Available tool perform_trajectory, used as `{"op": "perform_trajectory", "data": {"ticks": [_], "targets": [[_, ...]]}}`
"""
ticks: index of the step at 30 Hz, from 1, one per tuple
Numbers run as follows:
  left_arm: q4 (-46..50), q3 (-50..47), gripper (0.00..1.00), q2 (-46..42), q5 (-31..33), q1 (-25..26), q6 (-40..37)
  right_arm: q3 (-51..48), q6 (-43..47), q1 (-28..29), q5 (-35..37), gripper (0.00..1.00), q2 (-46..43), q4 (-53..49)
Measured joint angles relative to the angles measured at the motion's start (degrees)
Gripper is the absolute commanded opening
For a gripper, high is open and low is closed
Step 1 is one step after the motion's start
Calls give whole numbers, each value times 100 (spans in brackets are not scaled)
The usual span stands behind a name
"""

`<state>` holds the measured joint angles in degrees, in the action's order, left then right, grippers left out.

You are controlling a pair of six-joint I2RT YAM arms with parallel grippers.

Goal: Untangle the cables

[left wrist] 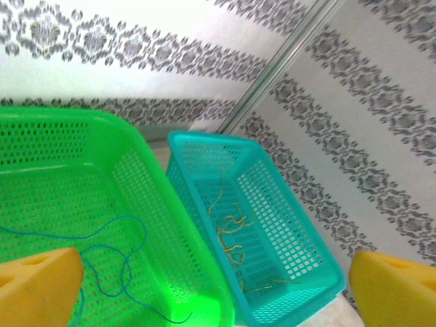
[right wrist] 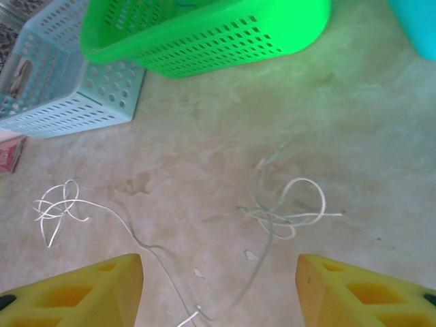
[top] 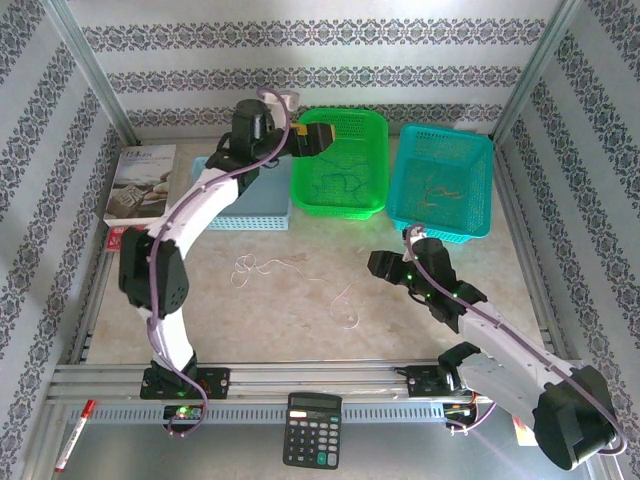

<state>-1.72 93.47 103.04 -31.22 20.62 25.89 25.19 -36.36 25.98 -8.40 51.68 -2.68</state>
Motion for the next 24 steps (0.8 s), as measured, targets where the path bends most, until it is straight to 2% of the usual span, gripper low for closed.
{"op": "perform_trajectory", "data": {"ticks": [5, 12, 19, 24], "targets": [[-35, -1147, 100, -1228, 199, 0, -24, 339, 205, 254, 4, 61, 234, -31], [116, -3040, 100, -2820, 844, -37, 70, 822, 551, 863, 79, 61, 1005, -39], [479, -4811, 100, -4325, 1681, -245, 822, 1456, 907, 1576, 286, 61, 1919, -33], [848, -5615, 95, -4911, 2046, -479, 1416, 1908, 1099, 1967, 332, 61, 2632, -9]]}}
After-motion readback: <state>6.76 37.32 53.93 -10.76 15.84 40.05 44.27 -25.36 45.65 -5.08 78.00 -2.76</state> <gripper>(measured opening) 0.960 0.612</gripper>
